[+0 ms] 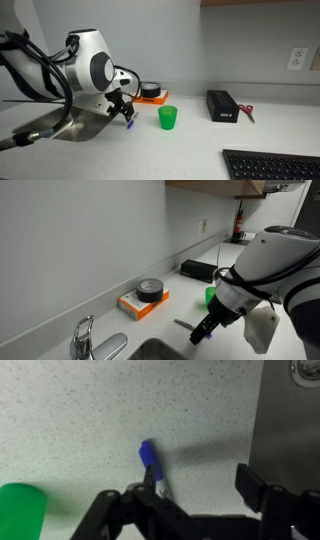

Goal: Remove the blue pen from the green cup and put it on the countertop

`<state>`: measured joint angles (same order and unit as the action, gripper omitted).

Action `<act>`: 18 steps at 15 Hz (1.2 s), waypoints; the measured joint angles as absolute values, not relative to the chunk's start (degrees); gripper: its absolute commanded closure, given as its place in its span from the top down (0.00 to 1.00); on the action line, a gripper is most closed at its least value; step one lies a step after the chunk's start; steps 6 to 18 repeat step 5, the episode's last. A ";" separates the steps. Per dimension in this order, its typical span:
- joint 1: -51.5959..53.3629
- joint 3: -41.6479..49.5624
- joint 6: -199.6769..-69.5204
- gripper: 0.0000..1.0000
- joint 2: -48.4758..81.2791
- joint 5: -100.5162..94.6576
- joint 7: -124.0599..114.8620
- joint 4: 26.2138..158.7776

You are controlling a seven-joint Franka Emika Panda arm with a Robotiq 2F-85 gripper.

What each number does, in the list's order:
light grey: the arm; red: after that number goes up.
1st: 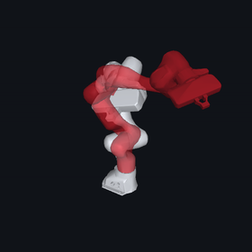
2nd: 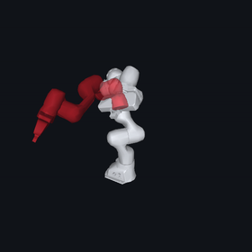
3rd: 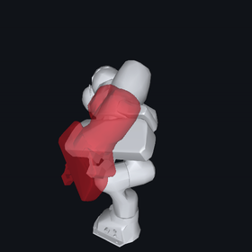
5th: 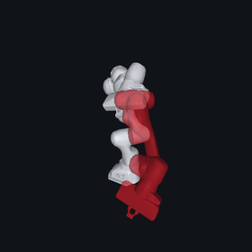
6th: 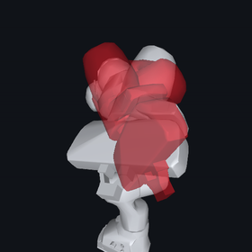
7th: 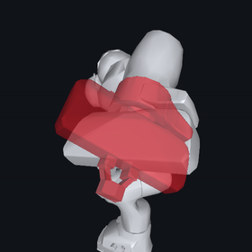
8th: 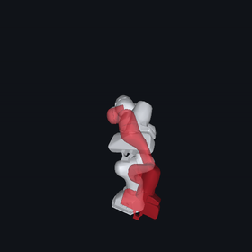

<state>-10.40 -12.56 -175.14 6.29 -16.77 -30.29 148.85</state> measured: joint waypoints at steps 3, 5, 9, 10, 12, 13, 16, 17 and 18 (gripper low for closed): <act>-6.88 -10.59 -171.96 1.00 6.25 -7.36 -22.67 147.51; -6.27 -10.33 -170.98 1.00 6.24 -6.30 -21.86 146.95; -6.27 -10.33 -170.98 1.00 6.24 -6.30 -21.86 146.95; -6.27 -10.33 -170.98 1.00 6.24 -6.30 -21.86 146.95; -6.27 -10.33 -170.98 1.00 6.24 -6.30 -21.86 146.95; -6.27 -10.33 -170.98 1.00 6.24 -6.30 -21.86 146.95; -6.27 -10.33 -170.98 1.00 6.24 -6.30 -21.86 146.95; -6.27 -10.33 -170.98 1.00 6.24 -6.30 -21.86 146.95; -6.27 -10.33 -170.98 1.00 6.24 -6.30 -21.86 146.95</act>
